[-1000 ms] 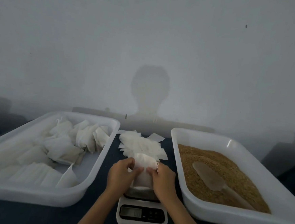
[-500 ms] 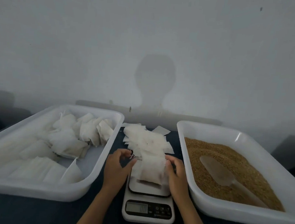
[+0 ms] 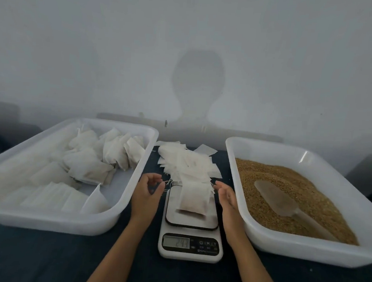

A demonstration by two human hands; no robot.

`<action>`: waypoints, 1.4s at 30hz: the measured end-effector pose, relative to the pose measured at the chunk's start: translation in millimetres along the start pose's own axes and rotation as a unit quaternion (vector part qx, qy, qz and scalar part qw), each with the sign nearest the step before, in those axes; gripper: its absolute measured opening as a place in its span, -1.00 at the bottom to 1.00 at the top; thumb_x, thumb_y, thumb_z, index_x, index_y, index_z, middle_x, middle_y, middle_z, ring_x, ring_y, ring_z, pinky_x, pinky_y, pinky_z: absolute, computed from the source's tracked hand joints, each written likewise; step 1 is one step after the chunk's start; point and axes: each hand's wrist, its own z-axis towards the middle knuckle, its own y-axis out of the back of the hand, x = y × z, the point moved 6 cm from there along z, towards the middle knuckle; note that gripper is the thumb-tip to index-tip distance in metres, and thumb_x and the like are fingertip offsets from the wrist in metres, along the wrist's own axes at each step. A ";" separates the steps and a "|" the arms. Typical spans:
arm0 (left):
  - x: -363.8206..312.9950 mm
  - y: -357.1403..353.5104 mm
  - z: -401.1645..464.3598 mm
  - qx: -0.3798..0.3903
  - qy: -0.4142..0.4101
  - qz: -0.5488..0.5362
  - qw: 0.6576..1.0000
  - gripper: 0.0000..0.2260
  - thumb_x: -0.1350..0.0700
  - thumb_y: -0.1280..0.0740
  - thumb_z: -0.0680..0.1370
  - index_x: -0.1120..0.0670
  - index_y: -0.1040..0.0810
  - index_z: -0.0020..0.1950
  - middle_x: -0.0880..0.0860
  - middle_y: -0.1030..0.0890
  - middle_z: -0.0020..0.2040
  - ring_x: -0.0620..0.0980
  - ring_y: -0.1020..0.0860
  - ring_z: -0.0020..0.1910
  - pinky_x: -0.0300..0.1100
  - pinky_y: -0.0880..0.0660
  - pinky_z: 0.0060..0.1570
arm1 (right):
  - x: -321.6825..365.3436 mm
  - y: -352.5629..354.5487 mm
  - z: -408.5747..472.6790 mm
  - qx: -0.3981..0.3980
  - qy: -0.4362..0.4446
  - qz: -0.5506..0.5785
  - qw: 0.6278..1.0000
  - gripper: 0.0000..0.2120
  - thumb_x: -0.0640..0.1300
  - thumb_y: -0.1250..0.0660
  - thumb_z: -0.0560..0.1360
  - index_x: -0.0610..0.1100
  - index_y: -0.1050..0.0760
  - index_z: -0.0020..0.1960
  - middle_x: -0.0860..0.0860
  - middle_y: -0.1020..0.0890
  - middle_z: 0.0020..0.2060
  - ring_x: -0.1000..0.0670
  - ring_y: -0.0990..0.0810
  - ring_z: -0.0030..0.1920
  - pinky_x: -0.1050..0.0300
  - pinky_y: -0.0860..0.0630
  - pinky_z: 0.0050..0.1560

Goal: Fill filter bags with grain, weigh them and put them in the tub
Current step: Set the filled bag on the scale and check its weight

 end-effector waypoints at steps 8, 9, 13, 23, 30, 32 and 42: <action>0.8 0.0 0.7 -0.001 -0.003 -0.007 1.000 -0.85 0.28 -0.33 0.51 0.10 -0.49 0.04 0.04 -0.56 -0.02 -0.08 -0.52 -0.03 -0.54 -0.40 -0.15 | -3.1 0.4 2.2 -0.011 0.011 -0.012 1.000 -0.74 -0.20 -0.11 0.62 -0.23 -0.46 0.24 -0.01 -0.58 0.12 0.20 -0.53 0.11 0.46 -0.43 0.05; 0.5 -0.4 0.5 0.000 -0.004 -0.006 1.000 -0.85 0.28 -0.34 0.51 0.09 -0.49 0.03 0.02 -0.56 -0.02 -0.09 -0.52 -0.04 -0.55 -0.39 -0.16 | -3.1 0.3 2.1 -0.010 0.011 -0.011 1.000 -0.76 -0.21 -0.12 0.62 -0.21 -0.46 0.22 0.00 -0.58 0.10 0.24 -0.54 0.08 0.47 -0.43 0.03; -3.2 -4.3 1.0 0.023 -0.014 0.012 1.000 -0.83 0.27 -0.35 0.50 0.02 -0.48 -0.01 -0.01 -0.57 -0.05 -0.08 -0.54 -0.03 -0.46 -0.44 -0.10 | -3.4 -1.2 4.7 -0.010 0.011 -0.029 0.999 -0.83 -0.23 -0.20 0.59 -0.08 -0.49 0.13 0.04 -0.58 0.03 0.23 -0.55 0.03 0.42 -0.46 -0.01; -12.9 -52.2 8.3 0.207 -0.019 0.168 0.964 -0.59 0.05 -0.44 0.46 0.06 -0.40 0.24 -0.01 -0.48 0.18 -0.13 -0.46 0.14 -0.45 -0.41 0.07 | 14.3 -13.2 16.1 0.006 0.023 -0.161 0.987 -0.73 -0.32 -0.37 0.46 -0.07 -0.50 0.10 0.00 -0.57 -0.13 0.17 -0.53 -0.10 0.48 -0.42 -0.17; -23.0 -60.6 15.9 0.214 0.000 0.279 0.936 -0.34 -0.12 -0.48 0.37 -0.02 -0.25 0.36 0.02 -0.51 0.21 -0.04 -0.50 0.12 -0.21 -0.45 0.07 | 42.4 -27.6 16.4 -0.013 0.059 -0.162 0.985 -0.72 -0.35 -0.39 0.43 0.00 -0.51 -0.02 0.03 -0.61 -0.15 0.03 -0.58 -0.11 0.21 -0.51 -0.08; -34.7 -53.9 19.0 0.184 0.017 0.289 0.939 -0.35 -0.16 -0.48 0.34 -0.04 -0.27 0.31 -0.01 -0.54 0.12 -0.06 -0.51 0.00 -0.25 -0.42 -0.11 | 57.0 -35.6 17.1 -0.014 0.071 -0.148 0.986 -0.71 -0.36 -0.38 0.42 0.02 -0.50 -0.05 0.03 -0.61 -0.14 0.02 -0.58 -0.10 0.12 -0.53 -0.05; -117.5 43.5 58.6 0.027 -0.089 0.372 0.923 -0.84 0.01 -0.35 0.46 0.05 -0.50 -0.26 0.01 -0.55 -0.34 0.03 -0.54 -0.28 -0.17 -0.33 -0.35 | 129.4 -130.5 43.8 0.058 0.131 -0.110 0.984 -0.85 -0.29 -0.34 0.48 -0.12 -0.52 0.02 0.02 -0.61 -0.11 0.06 -0.56 -0.10 0.37 -0.45 -0.14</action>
